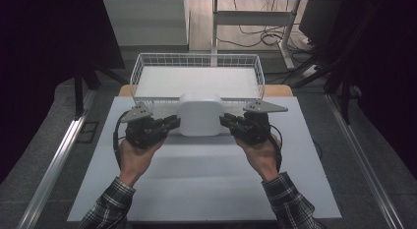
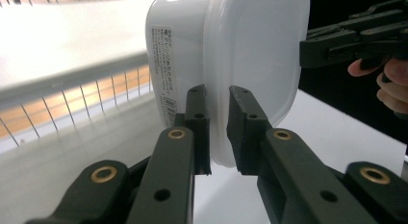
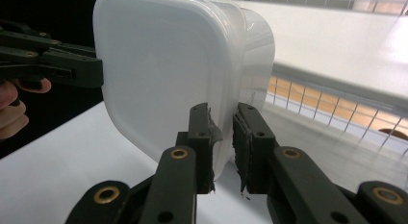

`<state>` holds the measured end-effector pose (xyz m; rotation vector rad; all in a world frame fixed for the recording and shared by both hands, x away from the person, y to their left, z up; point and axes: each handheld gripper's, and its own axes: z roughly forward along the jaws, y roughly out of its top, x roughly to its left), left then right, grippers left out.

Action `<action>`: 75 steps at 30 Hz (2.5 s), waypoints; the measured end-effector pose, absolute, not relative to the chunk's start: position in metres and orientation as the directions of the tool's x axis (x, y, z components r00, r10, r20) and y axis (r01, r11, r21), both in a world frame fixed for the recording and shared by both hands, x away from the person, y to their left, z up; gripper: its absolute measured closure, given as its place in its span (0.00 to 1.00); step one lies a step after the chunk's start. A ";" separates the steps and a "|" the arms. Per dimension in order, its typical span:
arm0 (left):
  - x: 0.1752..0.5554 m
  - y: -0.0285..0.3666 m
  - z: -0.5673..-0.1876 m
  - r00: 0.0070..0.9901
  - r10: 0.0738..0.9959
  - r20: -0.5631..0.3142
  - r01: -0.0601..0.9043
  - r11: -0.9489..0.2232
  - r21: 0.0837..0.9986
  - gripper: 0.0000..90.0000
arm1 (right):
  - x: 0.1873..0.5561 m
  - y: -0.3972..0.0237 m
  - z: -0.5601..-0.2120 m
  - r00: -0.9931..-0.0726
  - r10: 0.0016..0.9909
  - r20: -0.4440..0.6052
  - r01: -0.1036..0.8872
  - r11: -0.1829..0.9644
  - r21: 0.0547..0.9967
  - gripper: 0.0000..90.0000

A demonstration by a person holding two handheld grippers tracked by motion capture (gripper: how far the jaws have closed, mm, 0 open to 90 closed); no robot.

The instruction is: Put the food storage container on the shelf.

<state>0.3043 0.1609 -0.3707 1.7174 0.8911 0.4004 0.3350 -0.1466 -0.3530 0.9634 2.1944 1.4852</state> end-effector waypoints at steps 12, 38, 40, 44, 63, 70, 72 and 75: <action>0.330 0.170 -0.332 0.660 0.737 -0.146 0.326 -0.106 0.939 0.89 | 0.362 -0.134 -0.314 -0.717 0.693 0.074 0.312 0.224 0.923 0.86; 0.383 0.170 -0.330 0.634 0.740 -0.227 0.416 -0.079 0.906 0.85 | 0.407 -0.125 -0.304 -0.673 0.734 0.094 0.356 0.209 0.911 0.81; 0.385 0.170 -0.329 0.633 0.740 -0.228 0.415 -0.075 0.907 0.85 | 0.410 -0.125 -0.303 -0.672 0.734 0.098 0.360 0.209 0.909 0.80; 0.389 0.169 -0.327 0.628 0.743 -0.231 0.418 -0.072 0.906 0.82 | 0.416 -0.125 -0.303 -0.674 0.729 0.118 0.372 0.197 0.907 0.78; 0.412 0.169 -0.324 0.606 0.746 -0.276 0.457 -0.042 0.889 0.71 | 0.439 -0.117 -0.303 -0.679 0.723 0.126 0.394 0.214 0.894 0.62; 0.419 0.164 -0.322 0.572 0.787 -0.233 0.465 -0.076 0.882 0.62 | 0.445 -0.115 -0.304 -0.672 0.728 0.135 0.405 0.209 0.890 0.56; 0.422 0.163 -0.322 0.567 0.788 -0.241 0.471 -0.070 0.879 0.60 | 0.448 -0.115 -0.304 -0.664 0.734 0.144 0.412 0.199 0.889 0.53; 0.426 0.162 -0.320 0.558 0.796 -0.232 0.473 -0.075 0.878 0.56 | 0.452 -0.114 -0.304 -0.643 0.758 0.113 0.401 0.207 0.892 0.52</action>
